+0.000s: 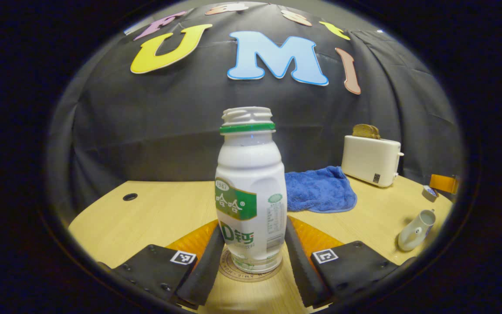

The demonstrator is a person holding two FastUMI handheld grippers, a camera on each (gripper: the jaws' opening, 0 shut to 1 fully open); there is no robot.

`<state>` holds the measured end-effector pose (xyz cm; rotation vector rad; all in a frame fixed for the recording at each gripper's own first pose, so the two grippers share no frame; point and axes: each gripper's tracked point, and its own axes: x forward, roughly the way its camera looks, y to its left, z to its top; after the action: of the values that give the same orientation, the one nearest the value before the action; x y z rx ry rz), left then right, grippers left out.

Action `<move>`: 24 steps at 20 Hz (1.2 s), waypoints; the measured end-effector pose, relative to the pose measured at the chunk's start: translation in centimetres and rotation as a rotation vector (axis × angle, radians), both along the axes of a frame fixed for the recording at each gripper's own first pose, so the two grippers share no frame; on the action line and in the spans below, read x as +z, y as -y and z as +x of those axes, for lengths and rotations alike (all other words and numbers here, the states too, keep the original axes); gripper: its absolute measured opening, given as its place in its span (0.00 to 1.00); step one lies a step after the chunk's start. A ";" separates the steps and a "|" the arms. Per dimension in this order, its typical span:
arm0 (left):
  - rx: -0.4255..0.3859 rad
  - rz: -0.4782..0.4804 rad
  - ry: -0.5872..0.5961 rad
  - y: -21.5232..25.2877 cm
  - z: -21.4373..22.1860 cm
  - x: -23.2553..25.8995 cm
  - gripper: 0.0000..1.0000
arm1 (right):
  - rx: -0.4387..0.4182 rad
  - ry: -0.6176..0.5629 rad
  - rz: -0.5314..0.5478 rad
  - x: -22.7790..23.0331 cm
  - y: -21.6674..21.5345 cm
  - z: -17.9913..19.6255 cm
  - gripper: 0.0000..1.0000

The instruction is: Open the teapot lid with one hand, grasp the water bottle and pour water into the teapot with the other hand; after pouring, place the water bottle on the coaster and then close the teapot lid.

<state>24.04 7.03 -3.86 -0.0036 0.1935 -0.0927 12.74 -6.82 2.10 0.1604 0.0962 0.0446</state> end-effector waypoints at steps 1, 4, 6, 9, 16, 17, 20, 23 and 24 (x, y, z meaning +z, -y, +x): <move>-0.001 0.005 0.005 0.1 0.0 0.0 0.88 | 0.004 0.003 -0.001 0.0 -0.1 0.0 0.00; 0.016 0.014 -0.002 0.0 -0.3 -0.1 0.93 | 0.018 0.009 0.004 0.2 -0.4 -0.1 0.00; 0.035 -0.001 0.002 -0.5 -0.6 0.1 0.95 | 0.033 0.011 0.010 0.3 -0.8 -0.1 0.00; 0.042 -0.007 0.010 -0.5 -1.3 0.1 1.00 | 0.066 0.015 0.009 0.5 -1.8 -0.4 0.00; 0.029 -0.005 -0.003 0.3 -3.4 -0.1 1.00 | 0.131 -0.006 0.013 0.3 -3.8 -1.1 0.00; 0.027 -0.025 -0.007 0.5 -3.8 0.0 1.00 | 0.146 -0.005 0.011 0.4 -4.2 -1.3 0.00; 0.034 -0.059 -0.008 0.4 -5.0 0.4 1.00 | 0.166 -0.013 -0.028 -0.5 -5.0 -2.0 0.00; 0.022 -0.062 0.017 0.8 -6.4 1.5 1.00 | 0.191 -0.008 -0.056 -0.9 -5.7 -2.4 0.00; 0.022 -0.062 0.026 0.9 -6.8 1.9 1.00 | 0.196 -0.006 -0.063 -0.9 -5.9 -2.6 0.00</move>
<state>17.22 6.11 -1.99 -0.0666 0.1643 -0.0764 10.19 -0.90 1.17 0.0877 0.1190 0.2367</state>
